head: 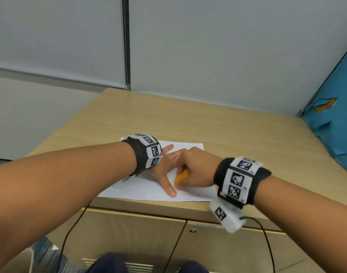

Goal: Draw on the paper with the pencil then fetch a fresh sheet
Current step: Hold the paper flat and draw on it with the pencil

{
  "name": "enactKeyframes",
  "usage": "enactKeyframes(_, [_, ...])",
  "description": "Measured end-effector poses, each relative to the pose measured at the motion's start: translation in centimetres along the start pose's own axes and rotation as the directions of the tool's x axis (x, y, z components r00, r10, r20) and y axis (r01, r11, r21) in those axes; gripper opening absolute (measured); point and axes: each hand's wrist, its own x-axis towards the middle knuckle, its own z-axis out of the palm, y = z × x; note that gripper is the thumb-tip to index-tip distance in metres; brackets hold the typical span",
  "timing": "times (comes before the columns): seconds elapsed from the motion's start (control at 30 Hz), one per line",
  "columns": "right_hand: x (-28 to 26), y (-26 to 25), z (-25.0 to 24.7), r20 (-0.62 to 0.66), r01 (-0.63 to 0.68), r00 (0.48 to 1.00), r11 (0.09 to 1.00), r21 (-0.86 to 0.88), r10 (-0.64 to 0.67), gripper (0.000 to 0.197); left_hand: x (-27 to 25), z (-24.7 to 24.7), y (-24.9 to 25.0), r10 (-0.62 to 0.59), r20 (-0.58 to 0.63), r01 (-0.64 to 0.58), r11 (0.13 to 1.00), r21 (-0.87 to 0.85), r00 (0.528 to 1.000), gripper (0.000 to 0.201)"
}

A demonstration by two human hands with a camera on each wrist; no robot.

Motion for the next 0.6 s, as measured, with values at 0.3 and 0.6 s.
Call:
enactKeyframes(0.3, [-0.1,-0.8,0.3,0.009,-0.009,1.0,1.0,-0.014,0.009,0.016,0.2,0.0,-0.1,-0.031,0.038,0.03,0.999,0.028,0.999,0.119])
enactKeyframes(0.6, [-0.4,-0.3,0.7,-0.053,-0.033,0.998,0.999,0.006,0.033,0.017,0.9,0.2,-0.5,-0.028,0.037,0.025,0.997,0.07,0.999,0.126])
